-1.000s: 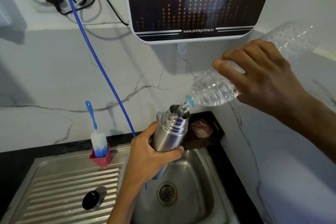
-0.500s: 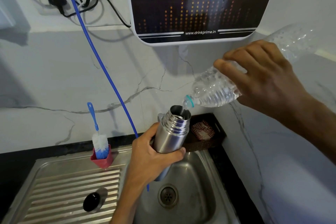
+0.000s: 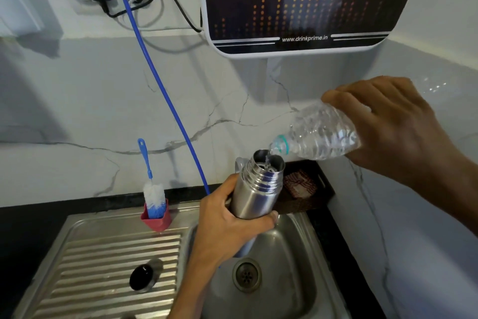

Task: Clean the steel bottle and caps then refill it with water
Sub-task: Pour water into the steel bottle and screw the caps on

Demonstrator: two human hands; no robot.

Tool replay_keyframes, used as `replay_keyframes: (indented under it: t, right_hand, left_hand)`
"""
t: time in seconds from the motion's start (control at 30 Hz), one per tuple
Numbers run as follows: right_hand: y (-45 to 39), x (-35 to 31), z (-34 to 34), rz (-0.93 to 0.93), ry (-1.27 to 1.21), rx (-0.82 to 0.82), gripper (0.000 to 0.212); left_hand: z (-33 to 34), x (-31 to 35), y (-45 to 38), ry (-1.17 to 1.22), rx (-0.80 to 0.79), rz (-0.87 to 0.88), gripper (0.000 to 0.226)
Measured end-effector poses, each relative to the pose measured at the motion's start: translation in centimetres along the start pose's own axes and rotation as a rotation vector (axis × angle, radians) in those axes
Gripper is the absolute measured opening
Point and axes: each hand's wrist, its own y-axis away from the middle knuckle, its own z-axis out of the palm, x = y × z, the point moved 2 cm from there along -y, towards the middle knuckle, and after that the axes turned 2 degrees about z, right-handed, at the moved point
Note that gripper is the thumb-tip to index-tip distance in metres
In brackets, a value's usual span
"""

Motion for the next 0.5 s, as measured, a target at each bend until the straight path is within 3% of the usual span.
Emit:
replay_keyframes:
  t: [0.13, 0.27, 0.5]
  right_hand:
    - [0.6, -1.6, 0.7, 0.105, -0.198, -0.093, 0.060]
    - [1.3, -2.7, 0.8, 0.442, -0.624, -0.175, 0.070]
    - [4.8, -7.3, 3.7, 0.646, -0.984, -0.343, 0.059]
  left_hand:
    - [0.1, -0.1, 0.0, 0.006, 0.020, 0.012, 0.060]
    - [-0.1, -0.1, 0.2, 0.011, 0.019, 0.005, 0.061]
    - [-1.0, -1.7, 1.0, 0.004, 0.015, -0.057, 0.064]
